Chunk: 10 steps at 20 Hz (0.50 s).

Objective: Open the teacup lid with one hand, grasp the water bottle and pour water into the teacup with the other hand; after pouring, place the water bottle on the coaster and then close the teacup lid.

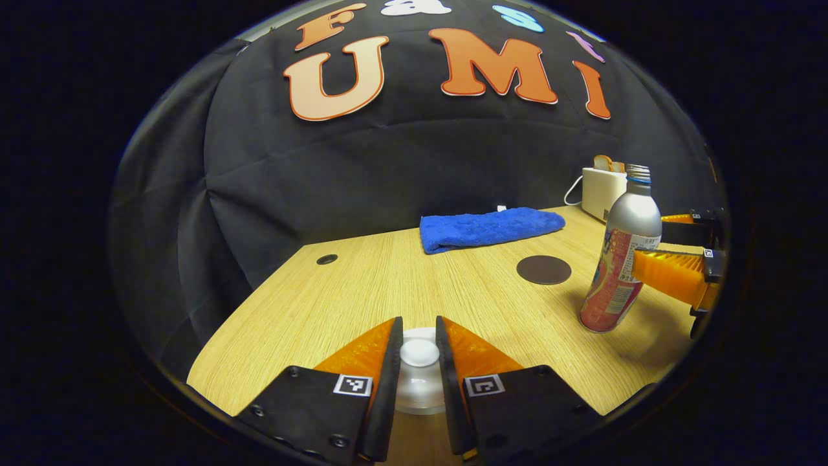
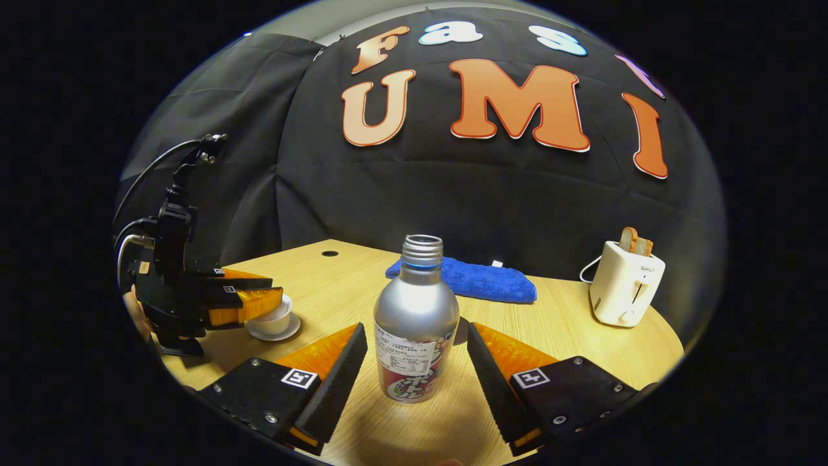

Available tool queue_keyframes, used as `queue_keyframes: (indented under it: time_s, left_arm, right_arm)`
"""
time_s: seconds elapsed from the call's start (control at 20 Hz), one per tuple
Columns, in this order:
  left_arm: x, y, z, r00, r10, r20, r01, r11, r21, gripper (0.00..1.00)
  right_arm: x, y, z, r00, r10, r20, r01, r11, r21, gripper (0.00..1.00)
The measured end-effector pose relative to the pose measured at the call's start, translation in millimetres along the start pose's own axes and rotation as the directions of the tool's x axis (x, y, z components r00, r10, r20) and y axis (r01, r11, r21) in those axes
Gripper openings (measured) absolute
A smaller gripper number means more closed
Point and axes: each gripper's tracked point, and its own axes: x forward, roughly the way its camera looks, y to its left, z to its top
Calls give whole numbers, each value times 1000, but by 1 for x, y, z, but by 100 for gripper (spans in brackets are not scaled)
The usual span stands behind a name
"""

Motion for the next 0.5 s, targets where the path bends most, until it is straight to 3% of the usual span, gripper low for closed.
queue_keyframes:
  time_s: [0.1, 0.3, 0.35, 0.4, 0.5]
  left_arm:
    - [1, -1, 1, 1000, 0, -1, 0, 1000, -3, 34]
    - [0, 0, 2, 1000, 4, 2, -4, 1000, -8, 34]
    - [0, -1, 5, 1000, 3, 9, -3, 1000, -12, 29]
    - [-1, -1, 6, 1000, 7, 15, -7, 1000, -13, 34]
    - [-2, 2, 13, 999, 12, 33, -11, 1000, -19, 33]
  right_arm:
    - [0, -1, 0, 1000, -1, -2, 1, 1000, -4, 94]
    - [3, -2, -2, 1000, 1, -12, -1, 1000, -3, 94]
    - [4, -3, -4, 1000, -1, -17, 1, 1000, -1, 93]
    - [6, -4, -5, 1000, -2, -24, 2, 1000, 0, 94]
    - [7, -3, -5, 999, -1, -37, 1, 1000, 0, 94]
